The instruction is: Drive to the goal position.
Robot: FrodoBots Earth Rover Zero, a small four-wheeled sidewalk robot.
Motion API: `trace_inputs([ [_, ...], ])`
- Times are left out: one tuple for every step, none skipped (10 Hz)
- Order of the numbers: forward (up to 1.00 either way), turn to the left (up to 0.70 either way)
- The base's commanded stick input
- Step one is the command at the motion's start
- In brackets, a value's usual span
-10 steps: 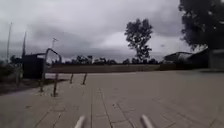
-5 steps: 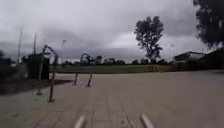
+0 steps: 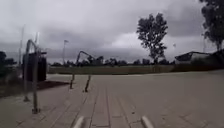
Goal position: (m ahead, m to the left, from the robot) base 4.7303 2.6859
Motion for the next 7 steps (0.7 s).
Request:
trace_inputs([
  [0.98,-0.38],
  [0.98,-0.38],
  [0.98,-0.38],
  [0.98,-0.24],
  [0.98,0.01],
  [0.98,0.01],
  [0.98,0.01],
])
